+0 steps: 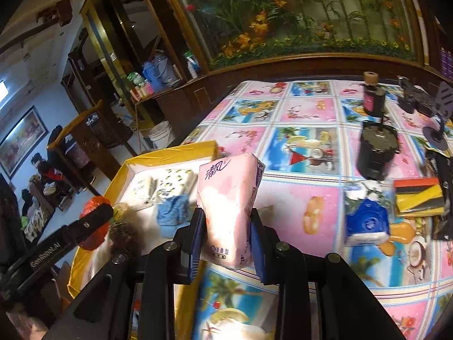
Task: Organize soft objects
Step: 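Carry both held items over the box and open both tools, then move both open tools back to the table toward the remaining items, then grasp the blue tissue pack with the left tool while the right tool grasps the striped foam stick bag, then lift the blue tissue pack with the left tool while the right tool lifts the foam stick bag, then carry both items over the box and open both tools to drop them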
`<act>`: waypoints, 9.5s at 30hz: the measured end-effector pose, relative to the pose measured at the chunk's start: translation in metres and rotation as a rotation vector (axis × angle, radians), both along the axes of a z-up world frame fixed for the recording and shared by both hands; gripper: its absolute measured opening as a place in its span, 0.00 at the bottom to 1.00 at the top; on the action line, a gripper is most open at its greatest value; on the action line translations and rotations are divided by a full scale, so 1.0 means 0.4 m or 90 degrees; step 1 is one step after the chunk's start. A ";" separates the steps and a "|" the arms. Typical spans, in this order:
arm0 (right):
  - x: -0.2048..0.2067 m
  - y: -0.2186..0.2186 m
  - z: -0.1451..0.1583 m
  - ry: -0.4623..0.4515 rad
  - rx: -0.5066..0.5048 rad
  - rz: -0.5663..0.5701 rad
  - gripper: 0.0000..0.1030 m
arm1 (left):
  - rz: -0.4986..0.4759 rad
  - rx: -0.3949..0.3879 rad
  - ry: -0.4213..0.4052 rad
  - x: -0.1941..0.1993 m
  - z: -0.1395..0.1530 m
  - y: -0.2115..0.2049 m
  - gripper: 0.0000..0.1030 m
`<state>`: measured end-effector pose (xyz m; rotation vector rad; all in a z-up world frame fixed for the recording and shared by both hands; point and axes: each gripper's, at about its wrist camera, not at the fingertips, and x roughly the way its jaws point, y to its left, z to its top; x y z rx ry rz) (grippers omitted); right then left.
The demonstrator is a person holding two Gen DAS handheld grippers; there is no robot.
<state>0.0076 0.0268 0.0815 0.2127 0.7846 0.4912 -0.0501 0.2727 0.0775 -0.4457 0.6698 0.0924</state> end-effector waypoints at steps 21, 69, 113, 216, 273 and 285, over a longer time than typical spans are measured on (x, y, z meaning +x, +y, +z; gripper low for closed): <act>0.213 0.354 -0.037 0.089 -0.062 0.127 0.32 | -0.018 -0.038 0.041 0.043 -0.048 0.057 0.41; -0.029 -0.654 -0.034 0.037 0.122 -0.182 0.57 | -0.238 0.048 0.052 0.074 -0.010 -0.453 0.71; 0.006 -0.639 -0.049 0.046 0.071 -0.176 0.60 | -0.201 0.091 0.110 0.263 -0.160 -0.544 0.53; 0.040 -0.505 -0.040 0.042 -0.036 -0.161 0.39 | -0.185 0.109 -0.094 0.170 -0.027 -0.544 0.51; -0.066 0.077 -0.025 -0.008 0.000 0.069 0.40 | 0.076 0.063 -0.056 -0.046 0.006 0.024 0.51; -0.085 0.193 -0.081 0.021 -0.029 0.127 0.40 | 0.096 0.039 -0.014 -0.064 -0.055 0.095 0.51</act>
